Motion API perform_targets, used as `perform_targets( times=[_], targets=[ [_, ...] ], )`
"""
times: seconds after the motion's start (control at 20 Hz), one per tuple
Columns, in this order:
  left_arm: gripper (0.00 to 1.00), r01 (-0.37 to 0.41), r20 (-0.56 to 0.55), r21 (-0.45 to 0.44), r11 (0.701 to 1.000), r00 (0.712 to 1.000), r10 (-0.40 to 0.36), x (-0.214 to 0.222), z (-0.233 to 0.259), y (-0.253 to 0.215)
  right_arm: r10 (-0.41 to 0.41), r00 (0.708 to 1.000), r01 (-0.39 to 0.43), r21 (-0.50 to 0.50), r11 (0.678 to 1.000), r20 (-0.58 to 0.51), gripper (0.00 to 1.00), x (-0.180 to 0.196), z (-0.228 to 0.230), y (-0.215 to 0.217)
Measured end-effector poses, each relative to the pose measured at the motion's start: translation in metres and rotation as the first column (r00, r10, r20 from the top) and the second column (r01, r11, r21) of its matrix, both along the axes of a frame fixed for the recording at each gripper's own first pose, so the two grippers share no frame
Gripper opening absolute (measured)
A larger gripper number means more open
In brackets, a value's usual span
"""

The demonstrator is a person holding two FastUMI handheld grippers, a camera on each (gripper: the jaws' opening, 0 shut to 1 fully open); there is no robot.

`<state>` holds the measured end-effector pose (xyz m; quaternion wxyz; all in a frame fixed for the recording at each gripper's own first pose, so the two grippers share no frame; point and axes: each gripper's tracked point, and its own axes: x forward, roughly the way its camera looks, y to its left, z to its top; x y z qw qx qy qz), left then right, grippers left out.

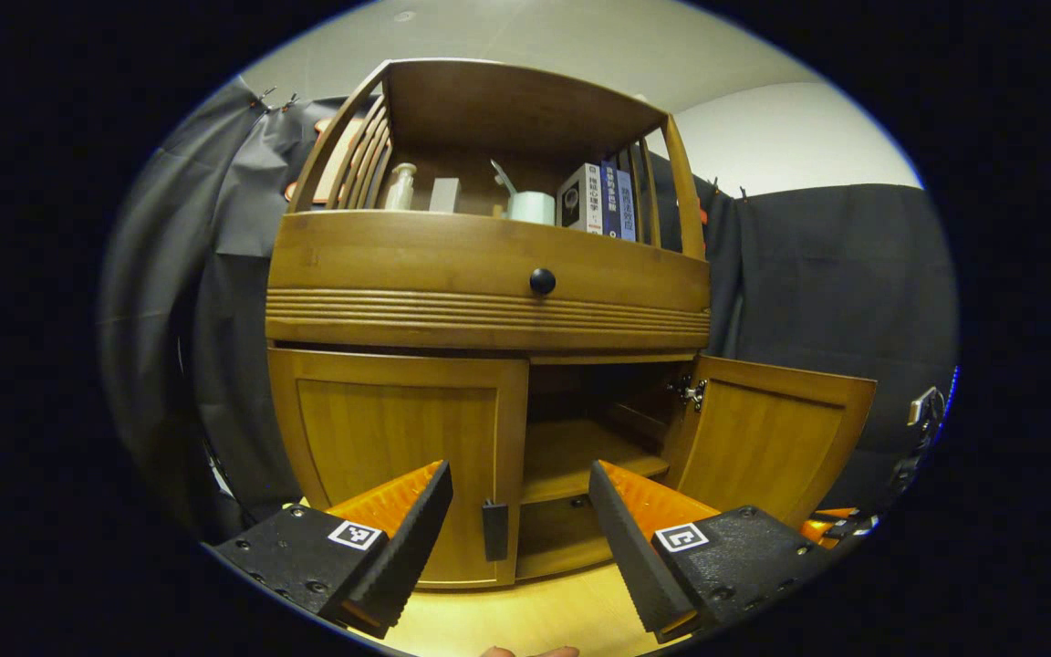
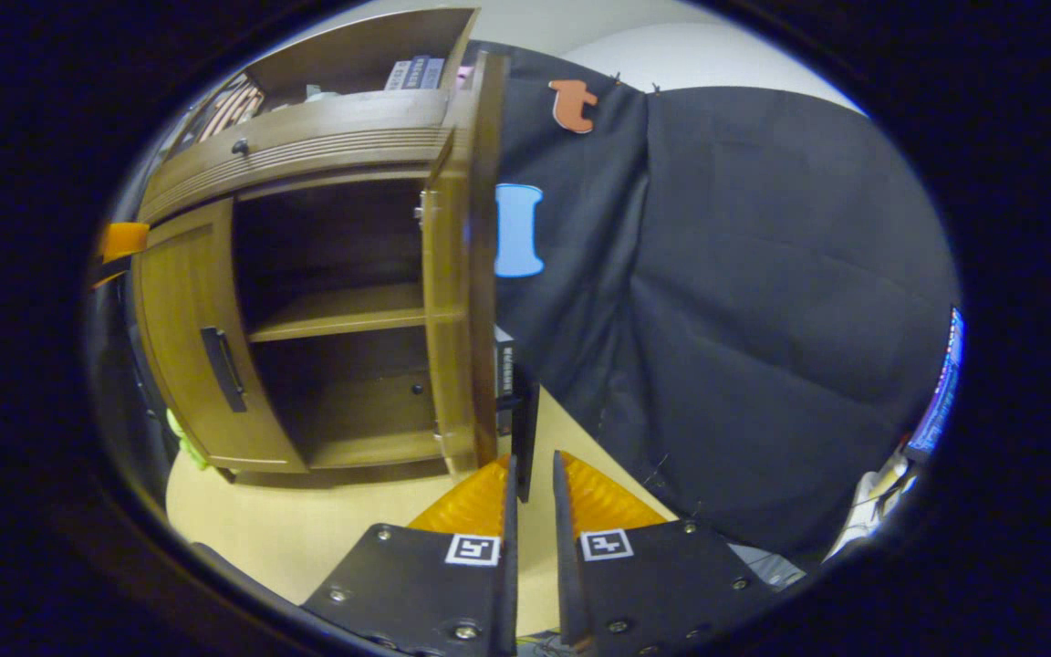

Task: Open the right door of the double-door shoe cabinet with the right hand, and open the left door with the left hand.

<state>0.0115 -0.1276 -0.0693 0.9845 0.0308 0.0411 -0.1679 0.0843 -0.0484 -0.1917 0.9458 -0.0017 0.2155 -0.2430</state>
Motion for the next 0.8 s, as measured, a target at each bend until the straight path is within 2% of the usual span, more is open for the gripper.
perform_targets(
  times=[0.05,0.1,0.4,0.8],
  targets=[
    [0.88,0.003,-0.007,-0.002,1.0,1.0,-0.003,0.004,-0.003,-0.003,0.004,1.0,-0.004,0.016,1.0,0.011,0.18,-0.001,0.002,-0.002],
    [0.94,0.006,-0.014,-0.003,1.0,1.0,-0.006,0.007,-0.007,-0.006,-0.007,1.0,0.006,0.019,1.0,0.018,0.18,-0.003,0.004,-0.007],
    [0.94,-0.015,-0.047,0.015,1.0,0.999,0.015,0.03,-0.035,-0.016,-0.022,0.998,0.024,-0.041,0.999,0.056,0.18,-0.01,0.03,-0.012],
    [0.94,-0.129,-0.125,0.057,0.99,0.983,0.135,0.083,-0.09,0.0,-0.018,0.974,0.021,-0.013,1.0,0.225,0.18,-0.017,0.103,0.01]
  ],
)
